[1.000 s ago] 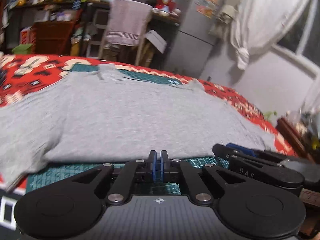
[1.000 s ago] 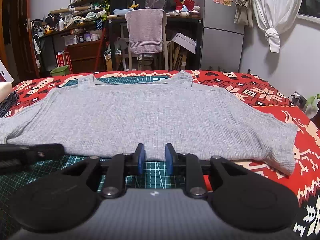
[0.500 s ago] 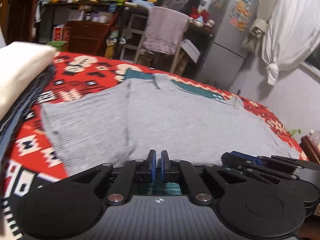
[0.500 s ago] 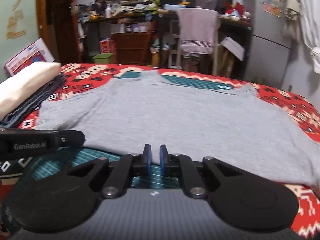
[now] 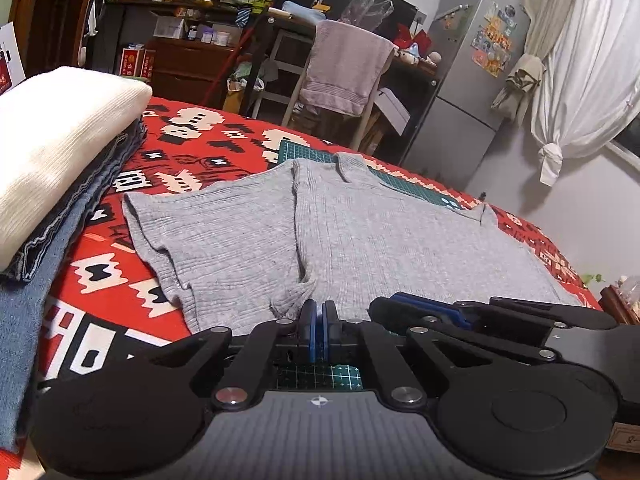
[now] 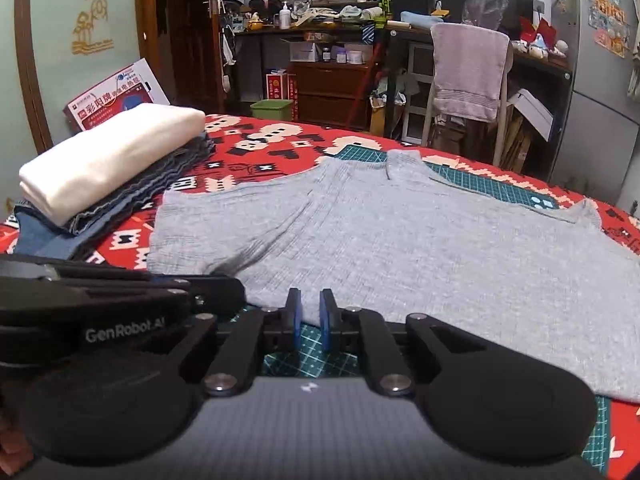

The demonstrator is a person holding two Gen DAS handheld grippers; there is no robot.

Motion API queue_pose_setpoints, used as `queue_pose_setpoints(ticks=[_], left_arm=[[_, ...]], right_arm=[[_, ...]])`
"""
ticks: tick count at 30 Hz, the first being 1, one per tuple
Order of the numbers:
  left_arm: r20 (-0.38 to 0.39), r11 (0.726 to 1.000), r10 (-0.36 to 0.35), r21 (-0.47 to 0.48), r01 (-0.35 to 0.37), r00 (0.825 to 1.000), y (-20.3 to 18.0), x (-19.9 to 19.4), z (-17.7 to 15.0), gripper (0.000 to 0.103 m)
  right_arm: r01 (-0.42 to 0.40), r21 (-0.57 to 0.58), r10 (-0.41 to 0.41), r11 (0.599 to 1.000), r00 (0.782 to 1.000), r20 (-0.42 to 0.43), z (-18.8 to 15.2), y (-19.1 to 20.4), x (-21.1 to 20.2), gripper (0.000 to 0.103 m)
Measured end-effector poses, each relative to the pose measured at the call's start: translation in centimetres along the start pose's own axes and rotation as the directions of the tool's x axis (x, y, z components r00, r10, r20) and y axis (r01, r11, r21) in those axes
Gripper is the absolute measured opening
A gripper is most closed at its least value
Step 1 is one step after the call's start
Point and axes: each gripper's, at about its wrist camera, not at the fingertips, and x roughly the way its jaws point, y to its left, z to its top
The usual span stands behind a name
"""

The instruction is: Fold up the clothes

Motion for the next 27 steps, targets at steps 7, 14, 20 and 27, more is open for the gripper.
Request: queue_pose_setpoints(ticks=[7, 14, 20, 27], left_arm=[[0.004, 1.000, 0.001, 0.012, -0.001, 1.000, -0.1, 0.0, -0.1, 0.004], [0.005, 1.000, 0.009, 0.025, -0.009, 1.000, -0.2, 0.0, -0.2, 0.004], [-0.011, 0.999, -0.006, 0.039, 0.006, 1.000, -0.7, -0.6, 0.1, 0.004], [-0.031, 0.987, -0.085, 0.136, 0.088, 0.996, -3.5, -1.9, 1.9, 0.022]], right_arm=[[0.158, 0.121, -0.156, 0.980, 0.987, -0.022, -2.0, -6.2, -2.9, 0.010], [0.324, 0.262, -0.322, 0.909, 0.945, -0.054, -5.8, -14.2, -8.4, 0.009], [0.382, 0.385, -0.394, 0.840, 0.918, -0.051, -8.1, -20.1, -14.3, 0.012], [0.318, 0.287, -0.330, 0.904, 0.944, -0.008, -5.1, -20.7, -15.9, 0.048]])
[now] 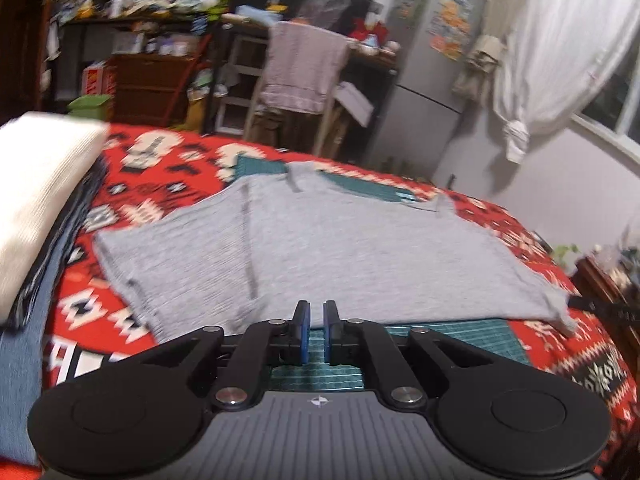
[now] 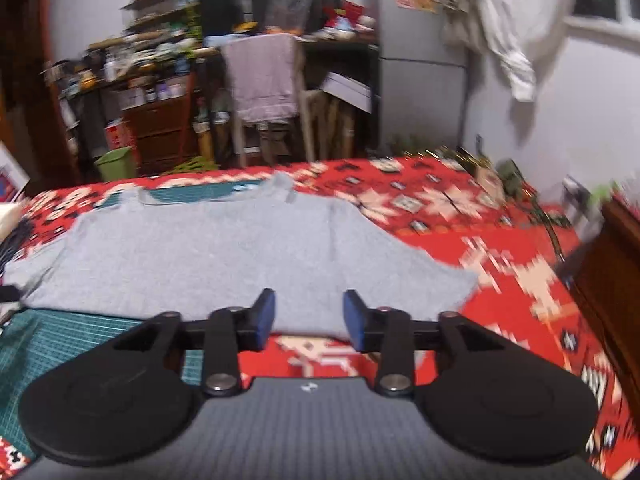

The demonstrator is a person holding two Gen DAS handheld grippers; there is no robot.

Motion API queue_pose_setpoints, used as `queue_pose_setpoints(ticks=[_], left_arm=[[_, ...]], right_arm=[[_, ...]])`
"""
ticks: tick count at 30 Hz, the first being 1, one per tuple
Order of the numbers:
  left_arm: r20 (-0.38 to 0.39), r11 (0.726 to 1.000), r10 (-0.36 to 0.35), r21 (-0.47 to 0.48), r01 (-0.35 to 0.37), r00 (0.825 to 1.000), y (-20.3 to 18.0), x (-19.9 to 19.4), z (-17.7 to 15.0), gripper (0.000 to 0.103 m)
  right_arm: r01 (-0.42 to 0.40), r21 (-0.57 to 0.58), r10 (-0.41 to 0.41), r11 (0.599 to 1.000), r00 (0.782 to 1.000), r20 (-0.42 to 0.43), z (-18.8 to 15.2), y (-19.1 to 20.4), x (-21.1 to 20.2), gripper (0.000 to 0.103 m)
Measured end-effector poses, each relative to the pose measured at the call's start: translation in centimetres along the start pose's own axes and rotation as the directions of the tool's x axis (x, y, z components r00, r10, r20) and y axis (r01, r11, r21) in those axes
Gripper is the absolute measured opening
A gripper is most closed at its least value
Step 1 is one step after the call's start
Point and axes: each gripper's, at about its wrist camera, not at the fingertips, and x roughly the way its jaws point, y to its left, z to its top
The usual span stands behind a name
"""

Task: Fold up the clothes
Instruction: 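Move both open grippers over the shirt collar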

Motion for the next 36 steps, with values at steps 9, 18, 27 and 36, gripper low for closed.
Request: queue_pose_setpoints(ticks=[9, 18, 27, 36], left_arm=[[-0.087, 0.988, 0.004, 0.155, 0.010, 0.996, -3.8, 5.6, 4.8, 0.044], [-0.126, 0.970, 0.081, 0.240, -0.049, 0.989, -5.6, 7.6, 11.9, 0.076], [-0.118, 0.948, 0.111, 0.311, -0.069, 0.987, -7.2, 7.9, 16.5, 0.091], [-0.127, 0.965, 0.024, 0.262, 0.010, 0.992, -5.9, 10.3, 18.1, 0.093]], right_arm=[[-0.074, -0.077, 0.070, 0.994, 0.996, -0.046, 5.8, 5.8, 5.2, 0.089], [0.102, -0.211, -0.131, 0.972, 0.983, -0.130, 13.5, 10.0, 8.3, 0.103], [-0.045, -0.233, -0.029, 0.971, 0.951, -0.308, 17.9, 11.5, 9.8, 0.103], [-0.023, -0.179, -0.034, 0.984, 0.950, -0.309, 18.5, 9.8, 14.1, 0.102]])
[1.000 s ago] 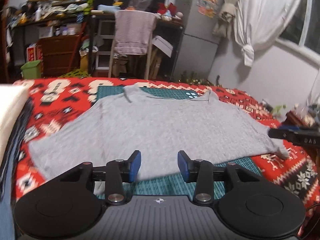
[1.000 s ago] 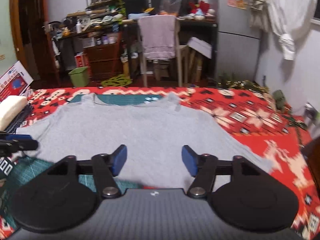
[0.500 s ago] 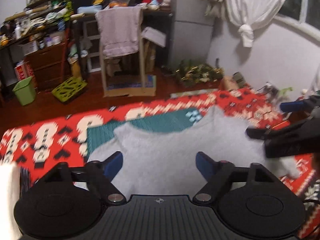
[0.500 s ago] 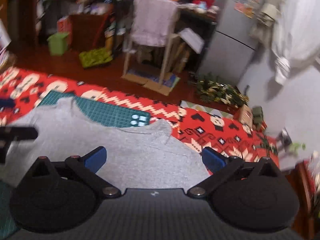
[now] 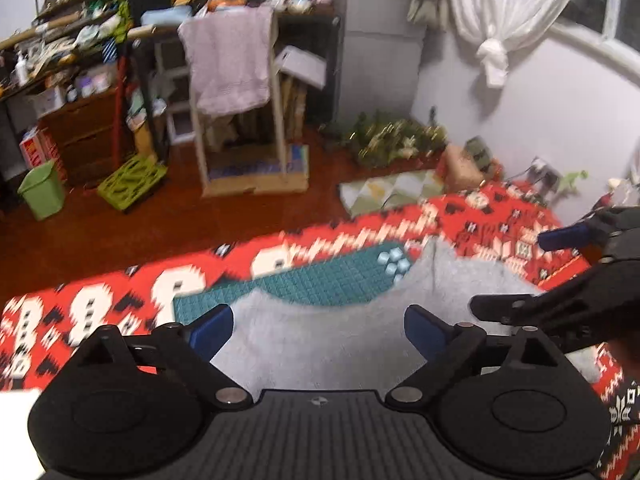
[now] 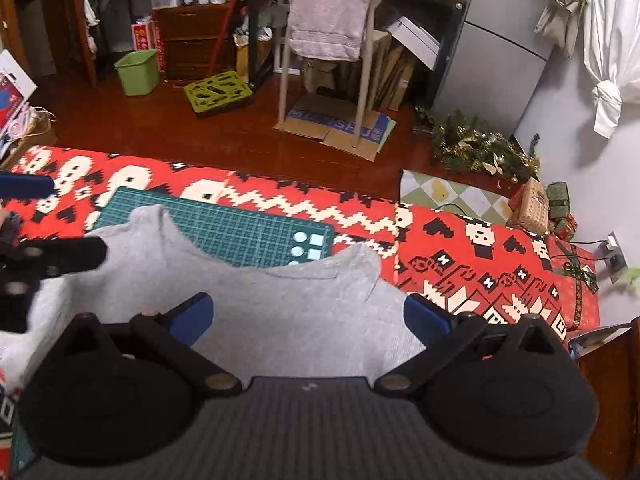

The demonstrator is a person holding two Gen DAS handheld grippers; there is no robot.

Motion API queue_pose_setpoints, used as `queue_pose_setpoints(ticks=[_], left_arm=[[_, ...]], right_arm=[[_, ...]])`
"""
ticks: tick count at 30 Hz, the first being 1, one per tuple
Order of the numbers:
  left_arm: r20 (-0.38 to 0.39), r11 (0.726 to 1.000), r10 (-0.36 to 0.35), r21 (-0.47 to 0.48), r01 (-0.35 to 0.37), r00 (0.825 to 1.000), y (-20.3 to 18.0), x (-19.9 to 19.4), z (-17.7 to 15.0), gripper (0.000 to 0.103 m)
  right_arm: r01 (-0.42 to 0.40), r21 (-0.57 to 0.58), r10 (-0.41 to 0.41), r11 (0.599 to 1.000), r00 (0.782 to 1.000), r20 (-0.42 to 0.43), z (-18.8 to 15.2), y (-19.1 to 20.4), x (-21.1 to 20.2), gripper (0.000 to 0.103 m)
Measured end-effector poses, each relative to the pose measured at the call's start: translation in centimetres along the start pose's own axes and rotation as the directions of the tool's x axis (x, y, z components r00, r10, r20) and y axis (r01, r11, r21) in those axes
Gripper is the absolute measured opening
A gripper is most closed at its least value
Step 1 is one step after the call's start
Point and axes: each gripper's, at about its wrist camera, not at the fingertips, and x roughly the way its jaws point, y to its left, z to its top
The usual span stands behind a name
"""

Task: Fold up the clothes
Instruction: 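Move both open grippers over the shirt collar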

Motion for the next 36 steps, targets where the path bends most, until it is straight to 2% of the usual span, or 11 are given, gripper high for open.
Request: queue_pose_setpoints(ticks=[2, 3, 5, 6, 7, 8, 9, 10, 18, 30, 36], left_arm=[[-0.013, 1.000, -0.006, -0.017, 0.006, 1.000, 0.3, 1.1, -0.1, 0.093], [-0.062, 1.000, -0.011, -0.023, 0.009, 0.998, 0.3, 2.1, -0.1, 0.090], [-0.177, 0.999, -0.023, -0.035, 0.017, 0.984, 0.4, 4.3, -0.2, 0.061], [-0.211, 0.999, -0.025, -0.045, 0.015, 0.977, 0.4, 5.2, -0.5, 0.039], [-0.239, 0.998, -0.025, -0.055, 0.012, 0.971, 0.3, 6.0, -0.9, 0.025], [-0.256, 0.997, -0.041, -0.072, 0.023, 0.966, 0.2, 6.5, -1.2, 0.019], [-0.269, 0.995, -0.061, -0.090, 0.038, 0.961, 0.1, 7.0, -1.6, 0.007], [-0.282, 0.993, -0.082, -0.108, 0.053, 0.956, 0.0, 7.5, -1.9, 0.005], [-0.338, 0.988, -0.124, -0.127, 0.086, 0.933, -1.4, 11.0, -3.1, 0.005], [-0.338, 0.978, -0.126, -0.198, 0.061, 0.933, -0.3, 11.8, -2.8, 0.005], [-0.322, 0.971, -0.151, -0.226, 0.079, 0.935, 0.0, 11.6, -2.0, 0.004]], right_arm=[[-0.030, 0.028, 0.031, 0.999, 0.999, -0.039, 0.6, -0.5, 1.2, 0.098], [-0.048, 0.049, 0.050, 0.998, 0.997, -0.059, 0.8, -0.8, 1.9, 0.092], [-0.074, 0.089, 0.083, 0.993, 0.992, -0.097, 1.0, -1.4, 3.2, 0.057], [-0.082, 0.102, 0.094, 0.991, 0.988, -0.122, 0.9, -1.5, 4.0, 0.048], [-0.090, 0.114, 0.107, 0.989, 0.983, -0.150, 0.7, -1.7, 4.9, 0.028], [-0.099, 0.126, 0.120, 0.987, 0.978, -0.172, 0.6, -1.8, 5.7, 0.016], [-0.110, 0.134, 0.133, 0.985, 0.974, -0.182, 0.4, -1.9, 6.5, 0.015], [-0.115, 0.133, 0.138, 0.984, 0.973, -0.185, 0.1, -2.0, 7.1, 0.014], [-0.130, 0.097, 0.148, 0.987, 0.965, -0.216, -0.6, -1.6, 10.9, 0.009], [-0.115, 0.073, 0.128, 0.991, 0.970, -0.206, 0.5, -1.6, 11.6, 0.010], [-0.207, 0.065, 0.216, 0.976, 0.954, -0.210, 1.1, 0.0, 9.7, 0.013]])
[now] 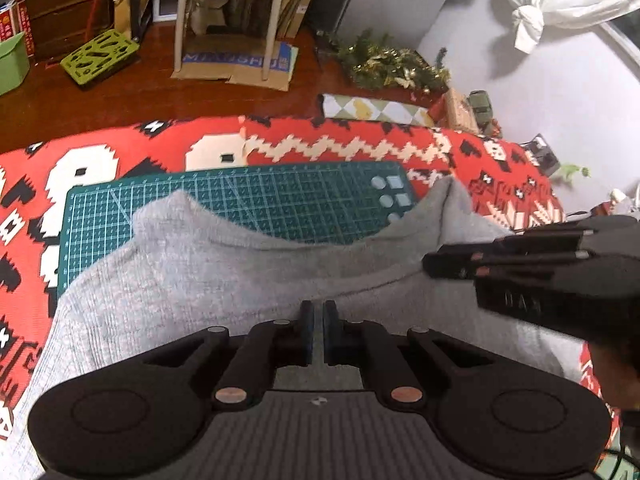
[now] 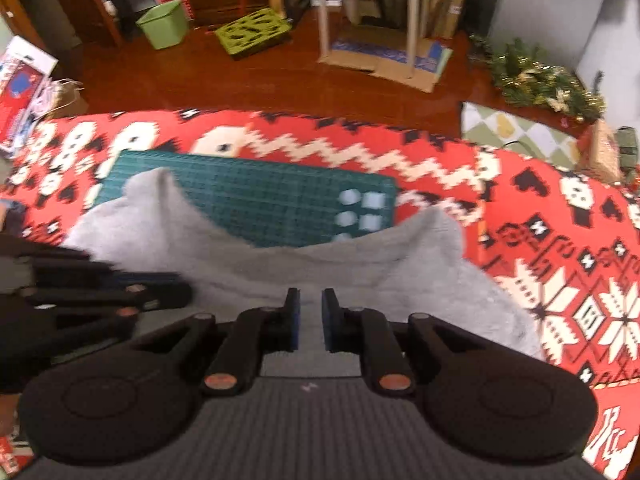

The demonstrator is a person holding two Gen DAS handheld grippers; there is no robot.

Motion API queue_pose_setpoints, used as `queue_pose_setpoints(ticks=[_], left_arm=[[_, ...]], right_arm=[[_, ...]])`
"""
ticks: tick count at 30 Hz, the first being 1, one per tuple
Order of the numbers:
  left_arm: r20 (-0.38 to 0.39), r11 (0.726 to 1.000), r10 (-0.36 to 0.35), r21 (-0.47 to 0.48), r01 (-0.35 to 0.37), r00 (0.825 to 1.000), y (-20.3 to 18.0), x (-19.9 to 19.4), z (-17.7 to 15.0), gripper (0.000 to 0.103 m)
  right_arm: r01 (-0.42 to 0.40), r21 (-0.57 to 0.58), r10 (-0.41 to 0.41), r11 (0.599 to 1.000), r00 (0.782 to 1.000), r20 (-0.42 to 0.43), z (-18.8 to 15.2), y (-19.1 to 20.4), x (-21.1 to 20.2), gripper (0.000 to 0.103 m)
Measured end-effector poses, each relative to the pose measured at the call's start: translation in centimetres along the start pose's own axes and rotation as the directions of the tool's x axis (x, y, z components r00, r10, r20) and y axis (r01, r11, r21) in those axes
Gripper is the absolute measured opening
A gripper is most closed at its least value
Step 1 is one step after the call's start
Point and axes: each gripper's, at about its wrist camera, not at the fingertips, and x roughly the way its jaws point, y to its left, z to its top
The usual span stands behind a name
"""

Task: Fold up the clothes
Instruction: 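Move both open grippers over the shirt collar, then pinch the grey shirt collar edge with both grippers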

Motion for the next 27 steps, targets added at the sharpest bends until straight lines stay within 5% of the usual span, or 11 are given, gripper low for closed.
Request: queue_pose_setpoints(ticks=[27], left_arm=[[0.029, 0.999, 0.006, -0.043, -0.005, 1.000, 2.1, -0.6, 0.6, 0.004]], right_arm=[[0.004, 0.041, -0.005, 0.999, 1.000, 0.021, -0.3, 4.2, 1.2, 0.012]])
